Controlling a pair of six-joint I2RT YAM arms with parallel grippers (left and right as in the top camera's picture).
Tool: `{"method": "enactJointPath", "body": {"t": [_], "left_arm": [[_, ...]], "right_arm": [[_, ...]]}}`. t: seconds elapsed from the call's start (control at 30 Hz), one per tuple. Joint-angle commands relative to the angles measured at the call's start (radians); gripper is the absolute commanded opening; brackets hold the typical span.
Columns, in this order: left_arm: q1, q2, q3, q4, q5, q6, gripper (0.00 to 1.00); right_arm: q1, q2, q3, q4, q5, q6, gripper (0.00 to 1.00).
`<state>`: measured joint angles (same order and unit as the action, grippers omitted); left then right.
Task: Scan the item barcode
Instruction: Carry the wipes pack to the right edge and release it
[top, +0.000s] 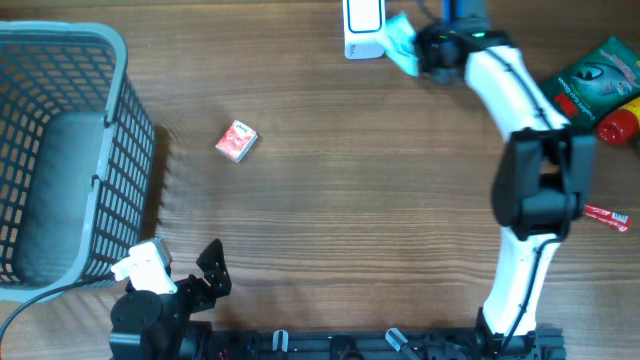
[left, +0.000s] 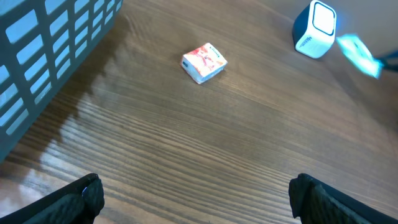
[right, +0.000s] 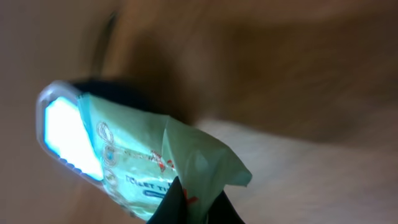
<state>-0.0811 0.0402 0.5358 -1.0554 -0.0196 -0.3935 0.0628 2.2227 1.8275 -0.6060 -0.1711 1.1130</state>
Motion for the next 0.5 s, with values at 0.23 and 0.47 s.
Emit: {"method": "enactJointPath", "body": {"t": [0.23, 0.47], "left_arm": [[0.006, -0.004, -0.001, 0.002, 0.004, 0.020, 1.00], [0.006, -0.004, -0.001, 0.002, 0.004, 0.020, 1.00]], "right_arm": [[-0.483, -0.056, 0.014, -0.493, 0.235, -0.148, 0.04], [-0.614, -0.110, 0.014, -0.543, 0.124, -0.223, 0.40]]}}
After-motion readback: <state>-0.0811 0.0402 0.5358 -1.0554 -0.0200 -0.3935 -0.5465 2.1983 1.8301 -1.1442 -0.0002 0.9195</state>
